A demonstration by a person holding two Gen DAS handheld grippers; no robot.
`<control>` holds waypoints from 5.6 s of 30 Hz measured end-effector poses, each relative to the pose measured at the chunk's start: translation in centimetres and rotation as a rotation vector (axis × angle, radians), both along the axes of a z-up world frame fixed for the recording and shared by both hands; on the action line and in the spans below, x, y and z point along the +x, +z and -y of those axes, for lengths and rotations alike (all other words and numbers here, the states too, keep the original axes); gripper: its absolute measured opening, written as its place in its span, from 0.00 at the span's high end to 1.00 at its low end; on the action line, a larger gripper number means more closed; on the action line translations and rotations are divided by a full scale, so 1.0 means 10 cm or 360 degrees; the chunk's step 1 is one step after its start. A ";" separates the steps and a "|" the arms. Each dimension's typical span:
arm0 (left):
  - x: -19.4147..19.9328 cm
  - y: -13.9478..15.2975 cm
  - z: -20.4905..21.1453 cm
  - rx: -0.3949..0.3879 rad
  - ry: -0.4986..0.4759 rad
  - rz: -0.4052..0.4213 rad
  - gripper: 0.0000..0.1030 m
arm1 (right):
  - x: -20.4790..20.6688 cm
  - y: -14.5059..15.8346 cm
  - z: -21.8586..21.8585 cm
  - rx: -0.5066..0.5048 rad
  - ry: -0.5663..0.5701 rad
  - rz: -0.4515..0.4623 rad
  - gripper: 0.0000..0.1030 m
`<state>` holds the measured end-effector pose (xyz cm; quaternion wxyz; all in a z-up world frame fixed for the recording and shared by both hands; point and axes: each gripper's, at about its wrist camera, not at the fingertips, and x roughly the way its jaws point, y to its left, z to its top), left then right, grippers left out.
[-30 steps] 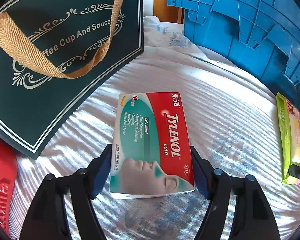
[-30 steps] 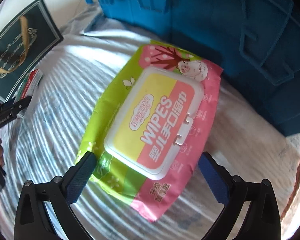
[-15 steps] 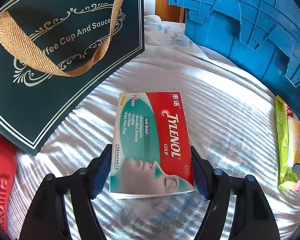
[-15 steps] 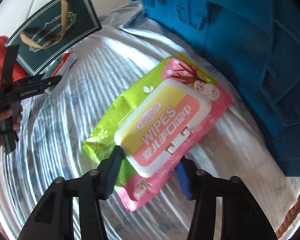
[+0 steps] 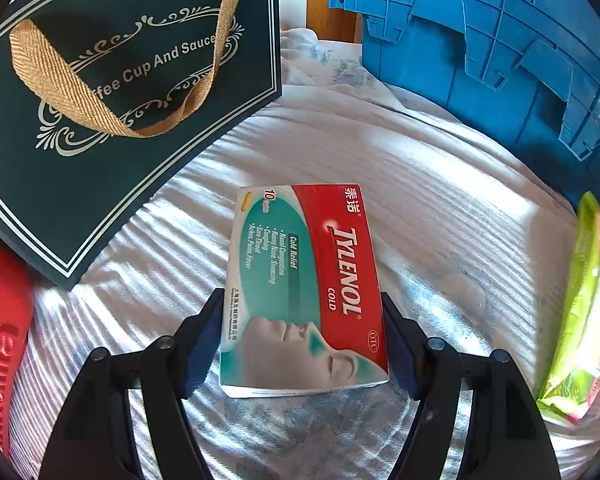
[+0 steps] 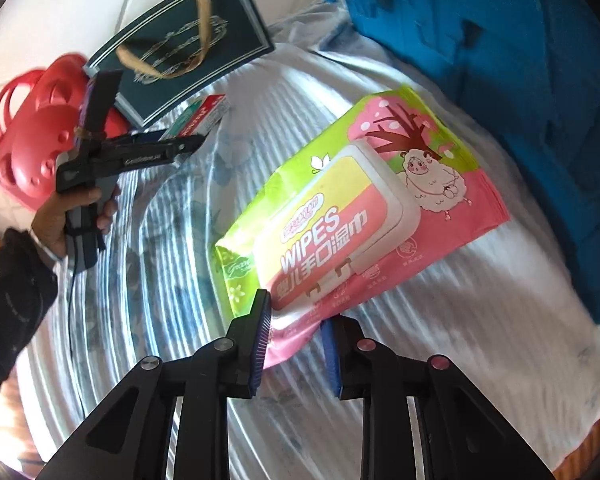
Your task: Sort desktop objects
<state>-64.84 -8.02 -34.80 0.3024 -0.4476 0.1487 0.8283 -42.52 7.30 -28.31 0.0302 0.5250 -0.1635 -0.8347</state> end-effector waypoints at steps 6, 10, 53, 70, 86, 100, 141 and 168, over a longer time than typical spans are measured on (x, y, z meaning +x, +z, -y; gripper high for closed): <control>0.03 0.01 0.02 0.0008 0.0004 -0.0015 0.31 | 0.16 -0.15 -0.27 -0.0247 -0.0226 -0.0065 0.56; 0.04 0.01 0.02 0.0010 0.0030 -0.0028 0.32 | 0.05 -0.15 -0.20 -0.0193 -0.0191 -0.0028 0.71; 2.08 1.55 0.19 0.0106 0.0312 -0.0448 0.32 | 0.63 0.74 0.10 0.0088 0.0287 -0.0287 0.92; 2.89 2.13 0.44 0.0230 0.0475 -0.0693 0.32 | 1.27 1.72 0.59 0.0422 0.0622 -0.0718 0.95; 3.34 3.15 0.05 0.0296 0.0408 -0.1117 0.32 | 1.88 3.16 -0.01 0.0480 0.0316 -0.1286 0.95; 3.23 3.75 -1.15 0.0328 0.0185 -0.1294 0.32 | 2.11 3.95 -0.98 0.0523 0.0029 -0.1612 0.95; 2.39 4.17 -3.74 0.0223 0.0517 -0.1242 0.00 | 1.09 4.25 -3.93 0.0147 -0.0007 -0.1606 0.23; 4.61 3.52 -2.15 0.0253 0.0573 -0.1102 0.00 | 3.78 3.78 -2.30 0.0165 -0.0262 -0.1476 0.06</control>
